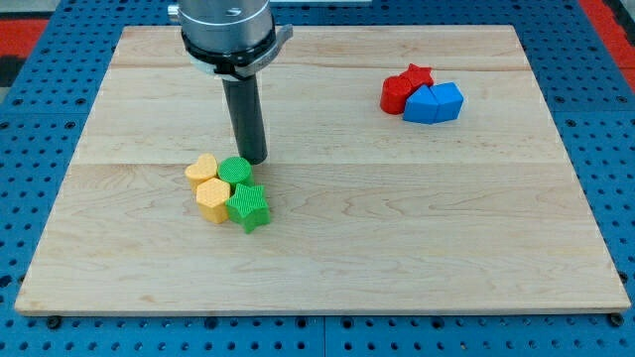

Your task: Move the arm away from the green circle

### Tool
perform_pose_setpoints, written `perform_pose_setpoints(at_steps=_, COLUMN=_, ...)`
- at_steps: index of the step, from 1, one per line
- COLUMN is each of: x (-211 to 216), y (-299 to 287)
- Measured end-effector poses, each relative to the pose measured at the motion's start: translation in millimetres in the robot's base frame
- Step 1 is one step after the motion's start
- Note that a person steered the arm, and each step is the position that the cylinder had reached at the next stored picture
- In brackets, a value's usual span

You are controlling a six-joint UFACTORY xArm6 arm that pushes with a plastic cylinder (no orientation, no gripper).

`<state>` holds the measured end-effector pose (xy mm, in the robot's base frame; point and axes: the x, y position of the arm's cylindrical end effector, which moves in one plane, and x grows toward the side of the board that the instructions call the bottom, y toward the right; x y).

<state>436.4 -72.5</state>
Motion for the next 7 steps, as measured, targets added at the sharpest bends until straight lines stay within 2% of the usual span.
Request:
perform_pose_setpoints(at_steps=1, x=1.8, y=24.9)
perform_pose_setpoints(at_steps=2, x=15.9, y=73.3)
perform_pose_setpoints(at_steps=3, x=34.7, y=96.9)
perform_pose_setpoints(at_steps=7, x=91.6, y=121.8)
